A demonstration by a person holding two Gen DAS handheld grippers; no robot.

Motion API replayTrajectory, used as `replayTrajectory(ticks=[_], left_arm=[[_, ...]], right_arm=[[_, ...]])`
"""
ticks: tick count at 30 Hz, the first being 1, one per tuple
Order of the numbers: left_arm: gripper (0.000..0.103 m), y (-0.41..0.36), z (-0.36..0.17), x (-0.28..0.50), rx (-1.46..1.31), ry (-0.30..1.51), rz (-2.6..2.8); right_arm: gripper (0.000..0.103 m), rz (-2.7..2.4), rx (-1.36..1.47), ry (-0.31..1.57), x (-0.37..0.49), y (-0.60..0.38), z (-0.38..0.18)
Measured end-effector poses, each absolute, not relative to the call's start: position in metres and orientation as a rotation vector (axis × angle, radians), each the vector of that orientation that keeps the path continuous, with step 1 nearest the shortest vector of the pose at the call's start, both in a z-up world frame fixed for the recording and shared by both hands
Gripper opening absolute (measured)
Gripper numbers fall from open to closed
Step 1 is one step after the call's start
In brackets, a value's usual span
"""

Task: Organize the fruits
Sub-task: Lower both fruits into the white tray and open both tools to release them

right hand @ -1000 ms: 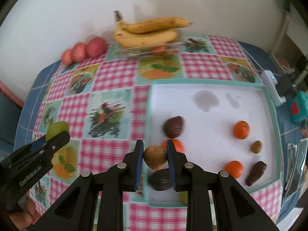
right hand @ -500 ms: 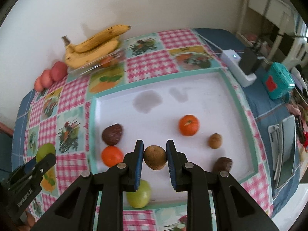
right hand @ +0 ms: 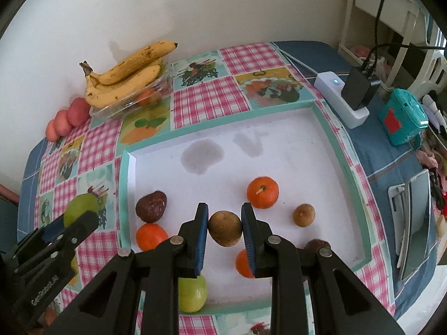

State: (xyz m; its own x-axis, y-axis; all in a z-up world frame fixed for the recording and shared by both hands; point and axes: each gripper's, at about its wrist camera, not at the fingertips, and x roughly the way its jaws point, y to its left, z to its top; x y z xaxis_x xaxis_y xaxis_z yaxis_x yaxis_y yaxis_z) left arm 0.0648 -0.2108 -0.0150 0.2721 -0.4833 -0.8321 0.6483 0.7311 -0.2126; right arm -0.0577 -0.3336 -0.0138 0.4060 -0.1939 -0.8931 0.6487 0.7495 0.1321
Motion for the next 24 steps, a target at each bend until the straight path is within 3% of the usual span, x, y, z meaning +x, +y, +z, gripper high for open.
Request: replayTrajectory(ticks=[24], left_arm=[[0.044, -0.257, -0.069, 0.087, 0.254, 1.054, -0.802]], right_arm=[[0.025, -0.605, 0.471, 1.079, -0.007, -0.386, -0.069]])
